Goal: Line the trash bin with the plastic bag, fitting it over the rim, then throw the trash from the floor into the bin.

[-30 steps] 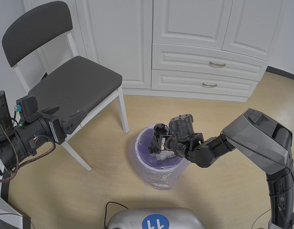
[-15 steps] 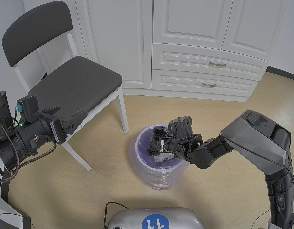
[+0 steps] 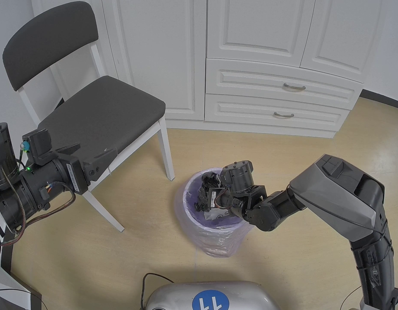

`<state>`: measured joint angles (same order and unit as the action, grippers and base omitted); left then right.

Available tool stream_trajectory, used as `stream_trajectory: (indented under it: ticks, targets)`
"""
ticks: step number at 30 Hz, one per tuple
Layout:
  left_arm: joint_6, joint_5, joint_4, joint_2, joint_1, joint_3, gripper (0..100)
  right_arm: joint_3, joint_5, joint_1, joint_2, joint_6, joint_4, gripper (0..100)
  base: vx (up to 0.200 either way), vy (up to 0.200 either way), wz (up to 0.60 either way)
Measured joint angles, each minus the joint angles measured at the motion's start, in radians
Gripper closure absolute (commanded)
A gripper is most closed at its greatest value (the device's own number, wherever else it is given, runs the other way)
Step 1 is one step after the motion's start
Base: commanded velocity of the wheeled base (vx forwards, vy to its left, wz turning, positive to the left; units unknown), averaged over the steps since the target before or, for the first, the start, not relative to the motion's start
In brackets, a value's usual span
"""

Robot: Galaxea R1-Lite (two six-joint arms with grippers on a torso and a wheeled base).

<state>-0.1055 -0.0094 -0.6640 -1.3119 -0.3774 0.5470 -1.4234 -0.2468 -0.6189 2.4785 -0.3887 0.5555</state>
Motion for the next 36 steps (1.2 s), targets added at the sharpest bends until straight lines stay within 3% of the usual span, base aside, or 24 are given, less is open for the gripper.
stream_trajectory:
  ticks: [9,17,36]
  targets:
    - [0.0,0.0,-0.001,0.0,0.008,0.002,0,0.019,0.0,-0.02,0.014,0.007,-0.011,100,0.0,0.0,0.0]
    - [0.0,0.0,0.0,0.0,0.009,0.002,0,-0.06,-0.001,0.009,0.023,0.007,-0.011,100,0.0,0.0,0.0]
    - [0.0,0.0,0.0,-0.005,0.008,-0.002,0,-0.034,-0.01,0.032,0.076,0.0,-0.006,100,0.0,0.0,0.0]
